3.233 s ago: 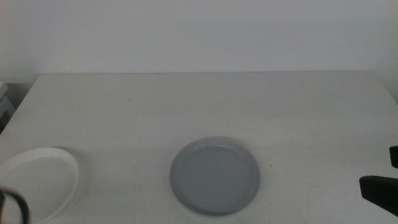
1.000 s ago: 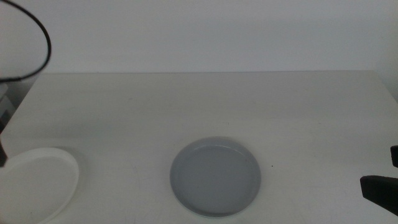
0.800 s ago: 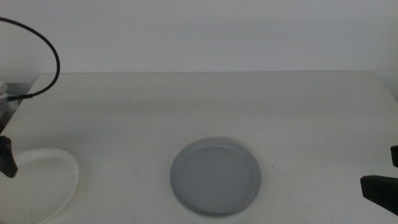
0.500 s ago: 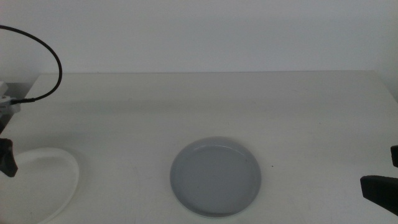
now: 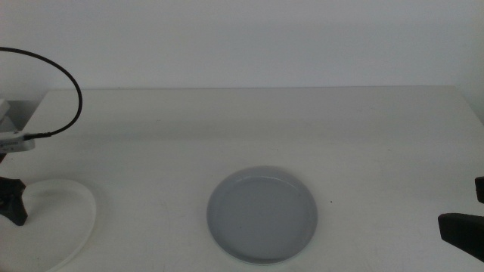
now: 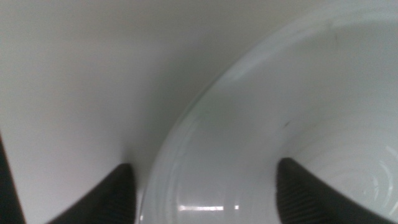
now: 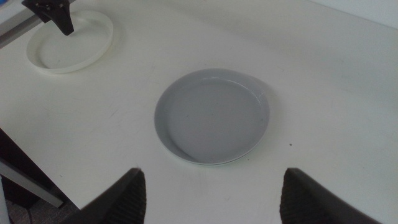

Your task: Stack the three bowls on top of each other.

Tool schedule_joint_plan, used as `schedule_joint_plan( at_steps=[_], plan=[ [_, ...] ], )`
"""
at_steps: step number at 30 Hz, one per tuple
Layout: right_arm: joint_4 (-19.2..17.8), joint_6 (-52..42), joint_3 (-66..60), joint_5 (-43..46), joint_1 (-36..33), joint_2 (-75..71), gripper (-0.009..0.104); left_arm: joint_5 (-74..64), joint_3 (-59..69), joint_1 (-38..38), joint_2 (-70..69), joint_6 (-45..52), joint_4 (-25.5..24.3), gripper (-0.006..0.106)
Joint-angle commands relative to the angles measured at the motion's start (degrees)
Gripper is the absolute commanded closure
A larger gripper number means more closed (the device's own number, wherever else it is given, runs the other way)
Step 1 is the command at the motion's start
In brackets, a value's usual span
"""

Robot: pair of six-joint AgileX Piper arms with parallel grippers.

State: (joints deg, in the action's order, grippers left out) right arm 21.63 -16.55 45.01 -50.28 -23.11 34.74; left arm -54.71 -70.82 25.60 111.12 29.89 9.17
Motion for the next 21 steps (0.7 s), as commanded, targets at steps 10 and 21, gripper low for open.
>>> schedule_joint_plan(
  at_steps=[10,21],
  plan=[
    [0.7,-0.3,1.5,3.4,0.0,0.1,0.041,-0.5,-1.6,0.1,-2.9,0.0,0.4,0.1],
    [0.7,-0.3,1.5,3.4,0.0,0.1,0.041,-10.7,-3.6,-0.1,-11.8,-0.1,12.3,0.101]
  ],
)
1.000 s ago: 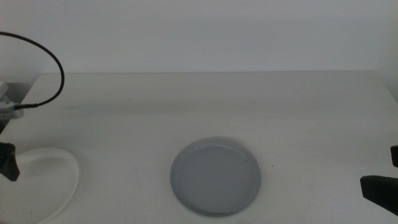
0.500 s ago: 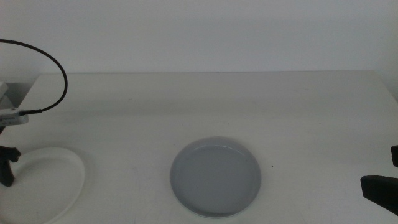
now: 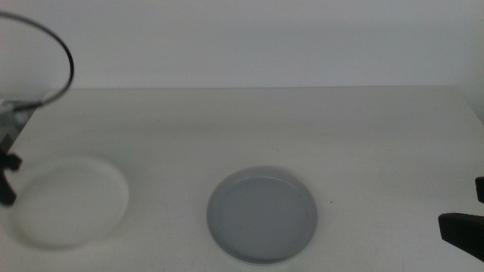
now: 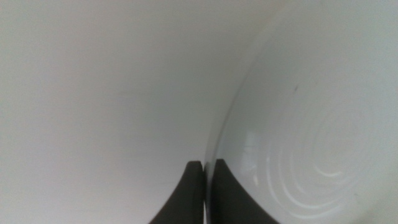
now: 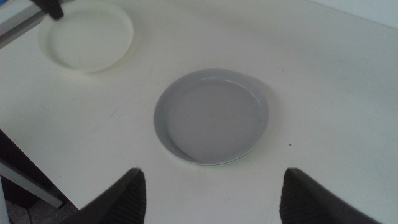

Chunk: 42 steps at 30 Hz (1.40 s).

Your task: Stack the three bowls on top of each other.

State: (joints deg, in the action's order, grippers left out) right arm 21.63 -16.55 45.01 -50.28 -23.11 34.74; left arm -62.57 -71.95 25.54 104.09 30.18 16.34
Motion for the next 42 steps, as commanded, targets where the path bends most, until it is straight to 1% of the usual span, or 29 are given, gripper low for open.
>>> schedule_joint_plan(
  at_steps=[1,4,10,15,21,27,32,37,39,40,42],
  plan=[
    [0.7,-0.3,1.5,3.4,0.0,0.1,0.041,-4.2,-3.3,-0.6,-5.8,-0.5,7.0,0.101],
    [0.7,-0.3,1.5,3.4,0.0,0.1,0.041,-7.1,-6.2,-4.7,-7.6,-1.6,10.0,0.101],
    [0.7,-0.3,1.5,3.4,0.0,0.1,0.041,-6.2,-11.1,-19.9,-7.6,-10.1,9.9,0.101],
    [0.7,-0.3,1.5,3.4,0.0,0.1,0.041,-3.4,-13.2,-31.7,-5.5,-14.3,9.9,0.101],
    [0.7,-0.3,1.5,3.4,0.0,0.1,0.041,-0.8,-13.3,-41.0,-1.4,-15.3,9.9,0.101],
    [0.7,-0.3,1.5,3.4,0.0,0.1,0.041,2.8,-13.3,-45.6,1.8,-15.3,10.0,0.101],
    [0.7,-0.3,1.5,3.4,0.0,0.1,0.041,4.2,-13.3,-46.7,4.1,-15.3,10.0,0.101],
    [0.7,-0.3,1.5,3.4,0.0,0.1,0.041,5.2,-13.2,-46.7,5.5,-15.3,11.2,0.099],
    [0.7,-0.3,1.5,3.4,0.0,0.1,0.041,5.2,-13.2,-46.7,5.5,-15.3,11.4,0.094],
    [0.7,-0.3,1.5,3.4,0.0,0.1,0.041,5.3,-13.3,-46.7,5.5,-15.3,11.5,0.089],
    [0.7,-0.3,1.5,3.4,0.0,0.1,0.041,5.2,-13.9,-46.7,5.5,-15.3,11.8,0.075]
  ],
)
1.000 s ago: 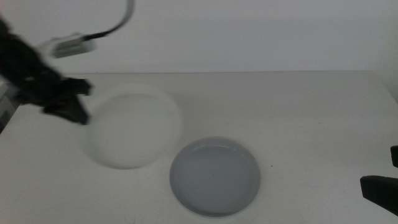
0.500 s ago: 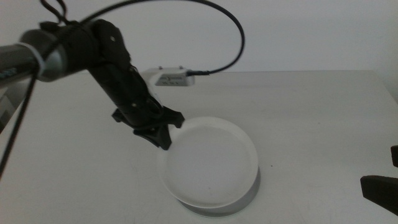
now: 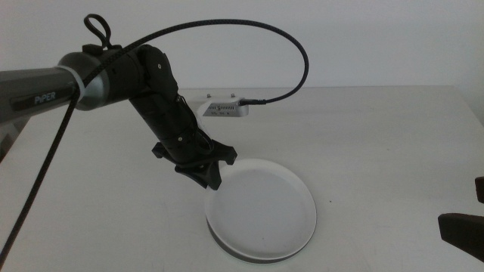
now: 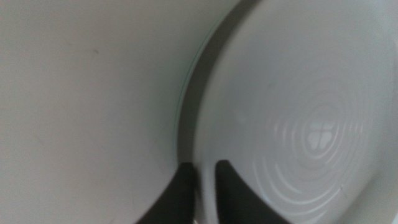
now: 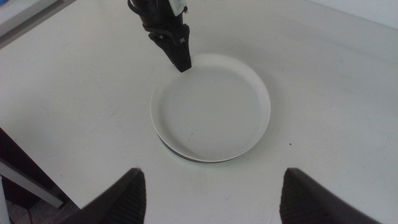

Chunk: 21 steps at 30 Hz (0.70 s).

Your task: Stack the three bowls on top of each other.

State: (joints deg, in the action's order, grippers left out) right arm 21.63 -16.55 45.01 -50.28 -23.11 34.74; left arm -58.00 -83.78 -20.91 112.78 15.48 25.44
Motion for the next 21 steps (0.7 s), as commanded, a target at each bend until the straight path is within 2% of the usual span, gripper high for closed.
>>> schedule_joint_plan(
  at_steps=[1,7,9,14,18,21],
  plan=[
    [0.7,-0.3,1.5,3.4,0.0,0.1,0.041,0.7,-2.0,-0.3,-3.2,-0.5,2.7,0.068],
    [0.7,-0.3,1.5,3.4,0.0,0.1,0.041,-0.3,-2.0,-0.2,-3.5,-0.4,2.8,0.01],
    [0.7,-0.3,1.5,3.4,0.0,0.1,0.041,-2.1,-2.1,-0.1,-4.3,-0.4,2.9,-0.004],
    [0.7,-0.3,1.5,3.4,0.0,0.1,0.041,-9.1,-3.8,2.7,-7.8,3.2,4.4,-0.005],
    [0.7,-0.3,1.5,3.4,0.0,0.1,0.041,-11.4,-6.0,6.4,-12.9,-1.4,3.6,-0.005],
    [0.7,-0.3,1.5,3.4,0.0,0.1,0.041,-10.0,-6.7,8.6,-17.2,-3.0,1.2,-0.005]
  ],
)
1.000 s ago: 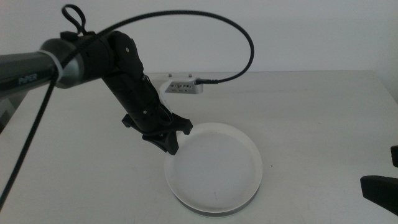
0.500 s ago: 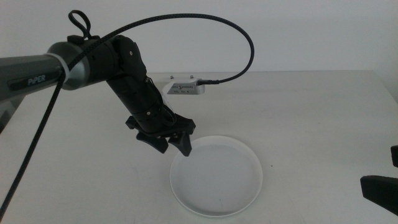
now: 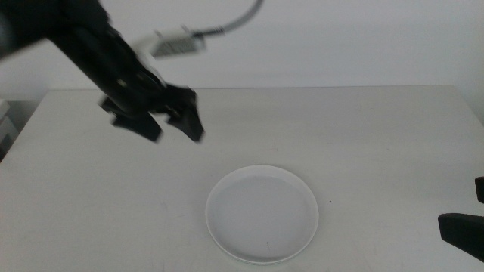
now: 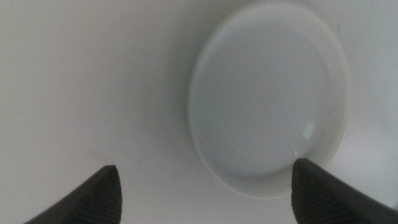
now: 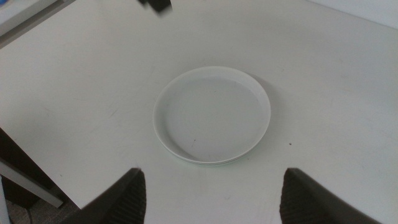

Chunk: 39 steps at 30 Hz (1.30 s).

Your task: Stack the three bowls on top of each other.

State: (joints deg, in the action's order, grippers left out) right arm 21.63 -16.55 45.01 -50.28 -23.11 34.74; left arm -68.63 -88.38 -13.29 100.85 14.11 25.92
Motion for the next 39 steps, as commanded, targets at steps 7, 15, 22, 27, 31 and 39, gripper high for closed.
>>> schedule_joint_plan(
  at_steps=[7,15,22,27,31,39],
  plan=[
    [0.7,-0.3,1.5,3.4,0.0,0.1,0.041,4.7,-2.2,3.1,-13.4,-2.9,-3.8,-0.005],
    [0.7,-0.3,1.5,3.4,0.0,0.1,0.041,7.4,-2.2,3.0,-16.5,-2.8,-4.6,-0.005],
    [1.4,2.6,1.5,10.3,0.0,0.4,0.041,6.7,-2.2,3.0,-17.6,-8.6,-11.7,-0.005],
    [-2.5,8.7,2.7,15.0,0.0,5.8,0.041,9.0,-0.7,3.0,-21.5,-11.3,-14.0,-0.005],
    [-6.2,11.8,6.1,17.5,0.1,13.1,0.041,14.1,4.4,3.0,-25.5,-11.7,-13.9,-0.005],
    [-15.1,17.9,21.0,15.4,4.0,28.2,0.041,18.0,8.8,3.0,-29.5,-11.8,-16.5,-0.005]
  ],
)
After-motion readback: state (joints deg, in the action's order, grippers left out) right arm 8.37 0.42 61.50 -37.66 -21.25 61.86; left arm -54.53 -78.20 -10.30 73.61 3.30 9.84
